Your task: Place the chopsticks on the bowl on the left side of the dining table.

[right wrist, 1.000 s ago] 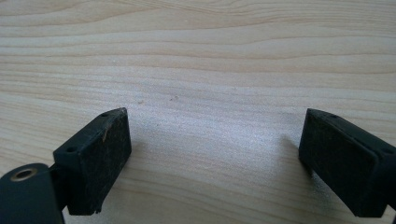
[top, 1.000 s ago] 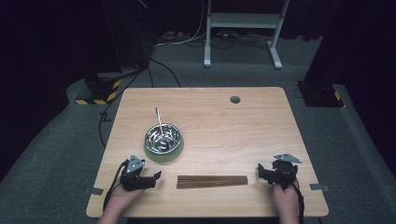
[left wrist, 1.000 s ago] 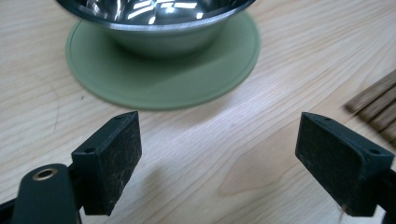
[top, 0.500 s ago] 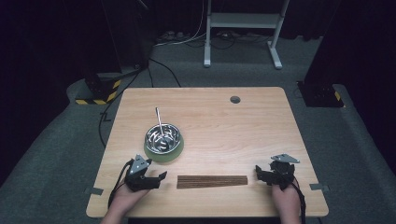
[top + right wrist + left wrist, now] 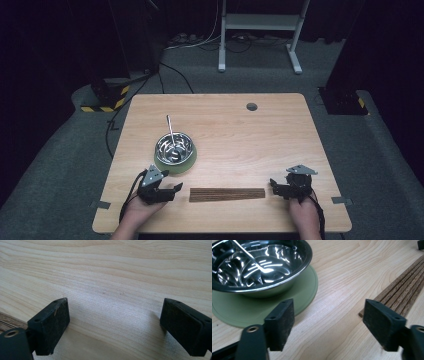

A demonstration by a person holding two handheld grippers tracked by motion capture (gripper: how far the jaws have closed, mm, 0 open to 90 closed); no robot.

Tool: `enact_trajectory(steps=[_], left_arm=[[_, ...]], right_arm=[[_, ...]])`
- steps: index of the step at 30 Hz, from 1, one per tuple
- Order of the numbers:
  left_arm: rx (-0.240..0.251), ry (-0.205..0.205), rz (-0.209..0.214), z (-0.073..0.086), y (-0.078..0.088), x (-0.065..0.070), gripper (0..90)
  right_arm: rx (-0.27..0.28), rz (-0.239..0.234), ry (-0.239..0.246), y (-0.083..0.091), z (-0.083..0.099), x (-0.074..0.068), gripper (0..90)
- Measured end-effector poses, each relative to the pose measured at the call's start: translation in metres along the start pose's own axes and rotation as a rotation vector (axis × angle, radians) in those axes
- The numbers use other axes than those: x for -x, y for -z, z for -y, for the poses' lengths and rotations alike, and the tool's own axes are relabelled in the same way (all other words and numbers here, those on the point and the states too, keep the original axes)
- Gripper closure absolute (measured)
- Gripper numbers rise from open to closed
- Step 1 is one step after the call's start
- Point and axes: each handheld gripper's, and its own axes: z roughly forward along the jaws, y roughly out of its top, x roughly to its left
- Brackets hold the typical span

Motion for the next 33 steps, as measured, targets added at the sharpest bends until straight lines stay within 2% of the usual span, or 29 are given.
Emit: enact_trajectory(steps=[3,4,5,7,9,11,12,14,17,20,21,25,27,30,33], left_arm=[[0.009,-0.020,0.008,0.000,-0.003,0.003,38.6],[0.009,-0.020,0.008,0.000,-0.003,0.003,47.4],[0.014,-0.055,0.029,0.000,-0.005,0.005,54.4],[0.008,-0.051,0.038,0.000,-0.009,0.008,59.9],[-0.002,-0.067,0.054,-0.001,-0.014,0.012,62.8],[-0.004,-0.063,0.063,-0.001,-0.018,0.015,64.1],[-0.009,-0.077,0.068,-0.001,-0.019,0.014,64.9],[-0.007,-0.059,0.063,-0.001,-0.021,0.016,65.6],[-0.007,-0.059,0.065,-0.001,-0.022,0.016,65.7],[-0.014,-0.072,0.065,-0.002,-0.025,0.019,65.6],[-0.009,-0.053,0.066,-0.001,-0.026,0.020,65.6],[-0.032,-0.090,0.077,-0.002,-0.030,0.025,62.6],[-0.040,-0.098,0.079,-0.001,-0.032,0.028,62.7],[-0.046,-0.089,0.081,-0.002,-0.034,0.029,62.8],[-0.058,-0.102,0.086,-0.001,-0.036,0.031,62.8]], right_arm=[[0.004,0.004,0.004,0.000,0.000,0.000,8.3],[0.003,0.004,0.004,0.000,0.000,0.000,8.3],[0.004,0.003,0.005,0.000,0.000,0.000,8.3],[0.003,0.003,0.005,0.000,0.000,0.000,8.3],[0.003,0.002,0.002,0.000,0.000,0.000,8.3],[0.003,0.002,0.002,0.000,0.000,0.000,8.3],[0.003,0.002,0.002,0.000,0.000,0.000,8.3],[0.003,0.002,0.003,0.000,0.000,0.000,8.3],[0.003,0.002,0.003,0.000,0.000,0.000,8.3],[0.003,0.002,0.003,0.000,0.000,0.000,8.3],[0.003,0.002,0.002,0.000,0.000,0.000,8.3],[0.003,0.002,0.002,0.000,0.000,0.000,8.3],[0.003,0.002,0.002,0.000,0.000,0.000,8.3],[0.003,0.002,0.002,0.000,0.000,0.000,8.3],[0.003,0.002,0.003,0.000,0.000,0.000,8.3]])
